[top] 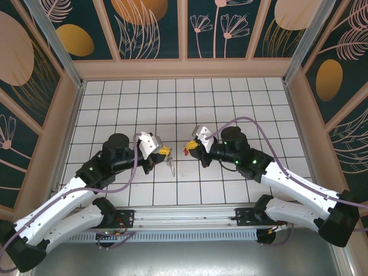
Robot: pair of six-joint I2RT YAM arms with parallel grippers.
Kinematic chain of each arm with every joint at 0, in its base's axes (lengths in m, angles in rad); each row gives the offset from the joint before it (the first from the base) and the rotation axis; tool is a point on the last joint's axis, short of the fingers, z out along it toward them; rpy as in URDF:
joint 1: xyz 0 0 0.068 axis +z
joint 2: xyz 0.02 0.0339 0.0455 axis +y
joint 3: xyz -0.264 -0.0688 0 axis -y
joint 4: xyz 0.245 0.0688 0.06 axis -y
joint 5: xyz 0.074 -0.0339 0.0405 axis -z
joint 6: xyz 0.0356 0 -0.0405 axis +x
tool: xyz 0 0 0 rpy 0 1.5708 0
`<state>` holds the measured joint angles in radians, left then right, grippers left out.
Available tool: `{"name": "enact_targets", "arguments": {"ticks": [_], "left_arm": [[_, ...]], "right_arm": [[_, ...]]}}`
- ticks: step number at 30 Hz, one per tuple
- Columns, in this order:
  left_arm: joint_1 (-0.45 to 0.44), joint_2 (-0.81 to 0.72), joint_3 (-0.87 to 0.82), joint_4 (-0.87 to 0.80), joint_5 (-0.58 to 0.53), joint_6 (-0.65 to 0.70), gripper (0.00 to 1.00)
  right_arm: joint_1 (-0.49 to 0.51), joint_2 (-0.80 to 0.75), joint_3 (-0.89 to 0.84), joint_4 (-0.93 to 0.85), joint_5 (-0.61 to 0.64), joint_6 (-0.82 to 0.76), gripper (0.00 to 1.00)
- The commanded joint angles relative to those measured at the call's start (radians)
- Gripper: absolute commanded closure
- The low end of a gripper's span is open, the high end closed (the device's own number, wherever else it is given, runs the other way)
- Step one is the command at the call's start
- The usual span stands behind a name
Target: Put the keys on the keyring
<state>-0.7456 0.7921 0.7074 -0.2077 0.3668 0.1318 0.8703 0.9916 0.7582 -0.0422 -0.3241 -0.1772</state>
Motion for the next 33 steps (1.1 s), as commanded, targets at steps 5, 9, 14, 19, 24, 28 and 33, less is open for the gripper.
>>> {"name": "enact_targets", "arguments": {"ticks": [5, 9, 14, 19, 24, 28, 33], "left_arm": [[-0.024, 0.007, 0.02, -0.016, -0.121, 0.067, 1.0], [-0.025, 0.015, 0.015, -0.021, -0.139, 0.071, 1.0], [-0.027, 0.025, 0.015, -0.024, -0.144, 0.072, 1.0], [-0.031, 0.027, 0.015, -0.024, -0.142, 0.073, 1.0], [-0.037, 0.022, 0.017, -0.028, -0.145, 0.075, 1.0], [-0.044, 0.023, 0.017, -0.036, -0.158, 0.077, 1.0], [-0.047, 0.027, 0.018, -0.039, -0.161, 0.082, 1.0]], "right_arm": [[0.046, 0.086, 0.072, 0.015, -0.056, -0.022, 1.0], [0.064, 0.112, 0.091, 0.016, -0.069, -0.038, 1.0], [0.075, 0.119, 0.099, 0.04, -0.085, -0.038, 1.0], [0.084, 0.135, 0.105, 0.068, -0.093, -0.027, 1.0], [0.083, 0.165, 0.134, 0.071, -0.078, -0.02, 1.0], [0.083, 0.183, 0.158, 0.071, -0.08, -0.023, 1.0], [0.082, 0.202, 0.169, 0.071, -0.079, -0.02, 1.0]]}}
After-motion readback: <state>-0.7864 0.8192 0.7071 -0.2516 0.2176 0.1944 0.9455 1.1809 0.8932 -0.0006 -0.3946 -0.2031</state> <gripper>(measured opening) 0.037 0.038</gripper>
